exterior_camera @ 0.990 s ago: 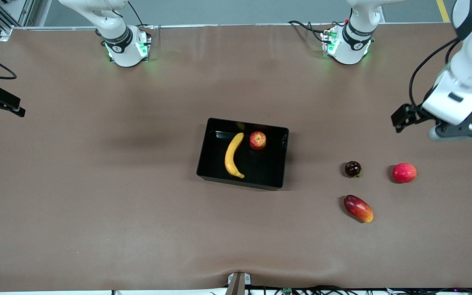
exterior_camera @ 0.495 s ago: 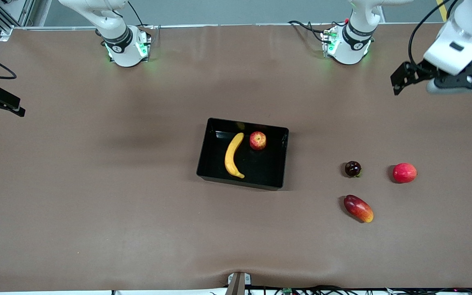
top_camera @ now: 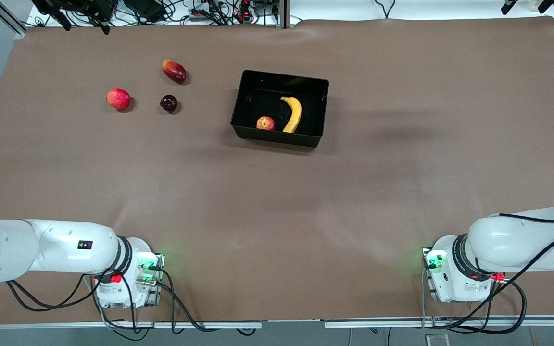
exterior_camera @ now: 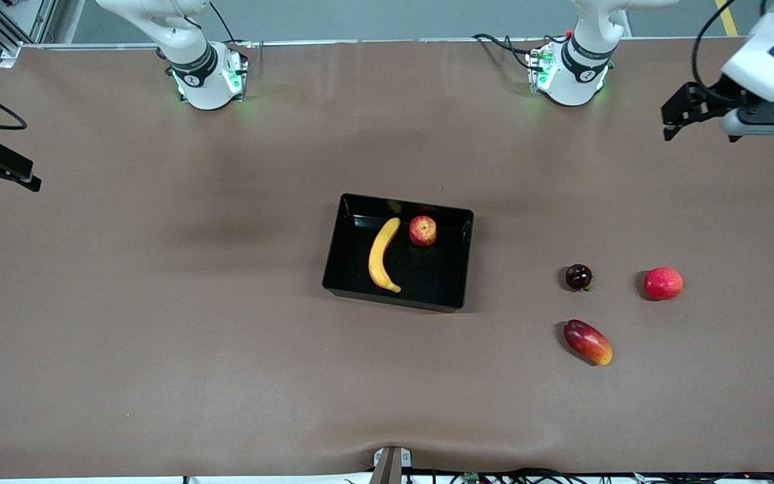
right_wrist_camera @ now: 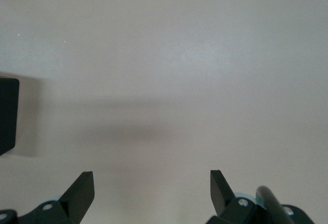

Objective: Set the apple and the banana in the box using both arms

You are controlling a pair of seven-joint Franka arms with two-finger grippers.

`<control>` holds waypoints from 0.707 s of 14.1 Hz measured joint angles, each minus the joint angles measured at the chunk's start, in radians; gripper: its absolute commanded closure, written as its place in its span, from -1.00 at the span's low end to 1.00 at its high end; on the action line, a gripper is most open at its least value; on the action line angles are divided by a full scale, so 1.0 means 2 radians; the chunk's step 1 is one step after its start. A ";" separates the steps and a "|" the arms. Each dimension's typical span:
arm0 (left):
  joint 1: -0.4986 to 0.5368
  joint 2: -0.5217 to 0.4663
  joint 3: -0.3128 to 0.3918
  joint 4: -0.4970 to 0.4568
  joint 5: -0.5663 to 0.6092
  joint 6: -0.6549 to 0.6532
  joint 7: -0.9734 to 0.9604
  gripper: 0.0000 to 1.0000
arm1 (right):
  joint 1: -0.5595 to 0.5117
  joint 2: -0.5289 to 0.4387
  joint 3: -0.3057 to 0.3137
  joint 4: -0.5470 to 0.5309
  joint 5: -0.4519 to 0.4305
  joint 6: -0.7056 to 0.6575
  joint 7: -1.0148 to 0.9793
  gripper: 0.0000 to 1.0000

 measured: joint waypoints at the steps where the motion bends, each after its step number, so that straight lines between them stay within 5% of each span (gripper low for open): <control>1: 0.000 0.000 0.004 0.002 -0.001 0.000 0.003 -1.00 | 0.000 0.000 0.000 0.000 0.000 0.000 0.000 -1.00; 10: 0.002 0.057 0.005 0.058 -0.004 0.000 -0.047 -1.00 | 0.000 0.000 -0.001 0.007 0.000 -0.005 0.000 -1.00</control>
